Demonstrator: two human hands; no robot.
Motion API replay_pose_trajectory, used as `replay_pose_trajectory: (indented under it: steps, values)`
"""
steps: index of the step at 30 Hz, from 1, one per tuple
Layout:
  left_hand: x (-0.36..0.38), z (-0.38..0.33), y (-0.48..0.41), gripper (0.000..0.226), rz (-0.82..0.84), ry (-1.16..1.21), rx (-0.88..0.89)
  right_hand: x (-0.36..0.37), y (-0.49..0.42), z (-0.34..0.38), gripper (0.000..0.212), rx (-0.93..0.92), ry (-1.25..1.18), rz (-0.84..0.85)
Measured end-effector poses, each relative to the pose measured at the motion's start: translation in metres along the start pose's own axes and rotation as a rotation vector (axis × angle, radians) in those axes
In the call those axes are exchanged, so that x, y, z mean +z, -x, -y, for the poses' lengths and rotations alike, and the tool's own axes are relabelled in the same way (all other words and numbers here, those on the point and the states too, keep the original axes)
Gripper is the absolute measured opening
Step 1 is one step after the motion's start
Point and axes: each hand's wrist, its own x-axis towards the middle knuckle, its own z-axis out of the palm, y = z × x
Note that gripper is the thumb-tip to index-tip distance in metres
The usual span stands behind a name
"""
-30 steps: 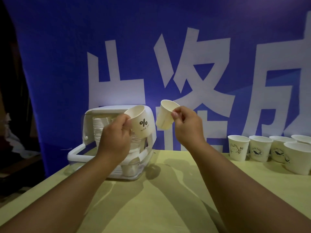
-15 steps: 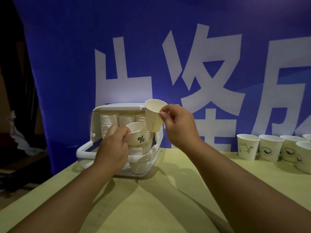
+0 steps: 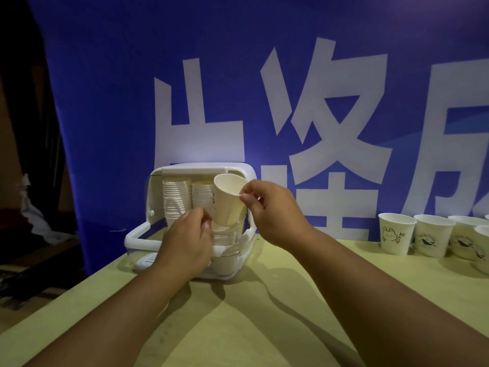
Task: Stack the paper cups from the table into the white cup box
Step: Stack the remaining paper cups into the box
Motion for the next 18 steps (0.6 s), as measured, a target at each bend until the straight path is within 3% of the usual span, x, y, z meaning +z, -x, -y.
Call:
replay_pose_trajectory:
  steps: [5,13,18]
  values:
    - [0.000,0.003,0.000,0.030,-0.042,0.076,-0.079,0.003,0.001,0.000,0.020,0.019,0.073,0.064]
    - [0.000,-0.002,0.001,0.065,-0.018,0.117,0.026,0.015,0.002,-0.005,0.021,0.066,0.063,0.163]
    - [0.001,0.001,0.001,0.053,-0.052,0.114,0.045,0.022,0.007,-0.012,0.040,0.056,0.119,0.248]
